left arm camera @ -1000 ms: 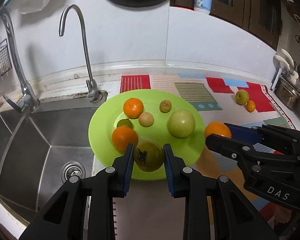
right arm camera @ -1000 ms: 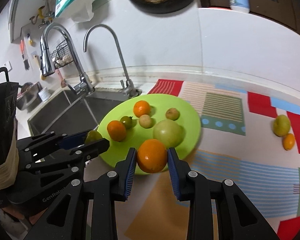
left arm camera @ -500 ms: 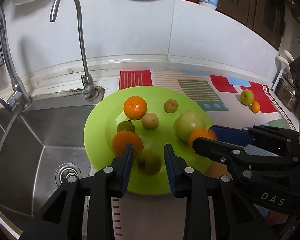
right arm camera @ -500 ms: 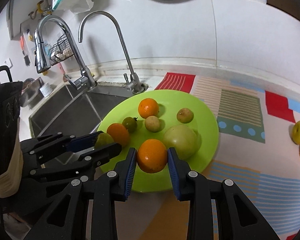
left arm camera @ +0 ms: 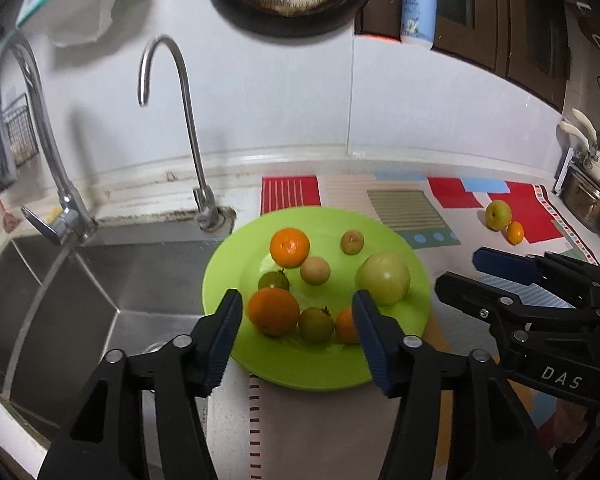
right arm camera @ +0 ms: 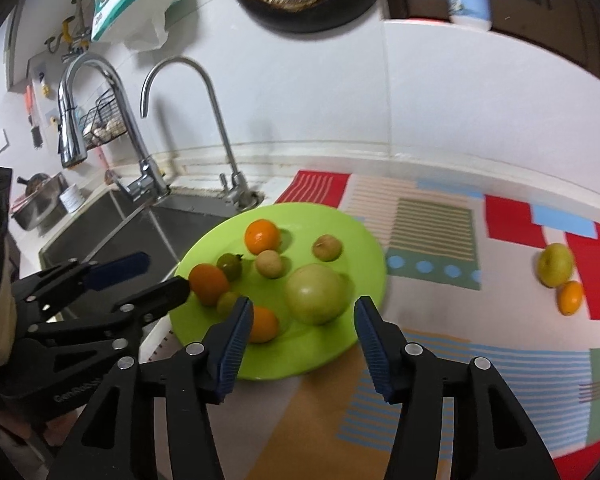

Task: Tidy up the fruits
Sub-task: 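Carry both fruits to the green plate and open both tools to release them, then move both tools toward the last yellow-green fruit and orange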

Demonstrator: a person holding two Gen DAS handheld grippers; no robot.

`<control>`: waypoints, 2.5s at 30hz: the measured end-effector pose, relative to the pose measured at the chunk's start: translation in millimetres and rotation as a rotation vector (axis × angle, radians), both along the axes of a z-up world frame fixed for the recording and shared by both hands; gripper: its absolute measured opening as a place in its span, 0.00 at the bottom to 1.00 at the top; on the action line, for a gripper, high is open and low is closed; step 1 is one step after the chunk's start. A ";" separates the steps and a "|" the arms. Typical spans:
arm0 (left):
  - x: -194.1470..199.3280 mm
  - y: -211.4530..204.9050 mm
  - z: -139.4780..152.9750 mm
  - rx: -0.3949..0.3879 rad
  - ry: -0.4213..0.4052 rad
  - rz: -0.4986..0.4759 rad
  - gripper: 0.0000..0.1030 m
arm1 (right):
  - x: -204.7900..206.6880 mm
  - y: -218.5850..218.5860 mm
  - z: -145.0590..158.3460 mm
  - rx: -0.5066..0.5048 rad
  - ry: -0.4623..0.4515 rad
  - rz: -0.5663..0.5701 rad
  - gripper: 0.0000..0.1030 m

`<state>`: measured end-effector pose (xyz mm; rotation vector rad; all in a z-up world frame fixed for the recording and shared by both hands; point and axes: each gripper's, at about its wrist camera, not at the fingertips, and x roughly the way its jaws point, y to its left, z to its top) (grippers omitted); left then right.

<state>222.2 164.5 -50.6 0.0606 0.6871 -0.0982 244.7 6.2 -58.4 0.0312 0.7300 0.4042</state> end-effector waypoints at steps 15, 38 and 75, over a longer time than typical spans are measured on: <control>-31.8 -38.1 34.6 0.023 -0.097 0.001 0.81 | -43.5 -56.9 29.0 -0.009 -0.109 -0.155 0.64; -25.5 -147.6 48.8 0.006 -0.151 -0.065 0.93 | -62.4 -168.5 53.5 -0.077 -0.183 -0.281 0.65; 112.2 -226.9 -40.7 0.041 0.075 -0.165 0.93 | 72.0 -224.2 -42.6 -0.079 0.052 -0.256 0.60</control>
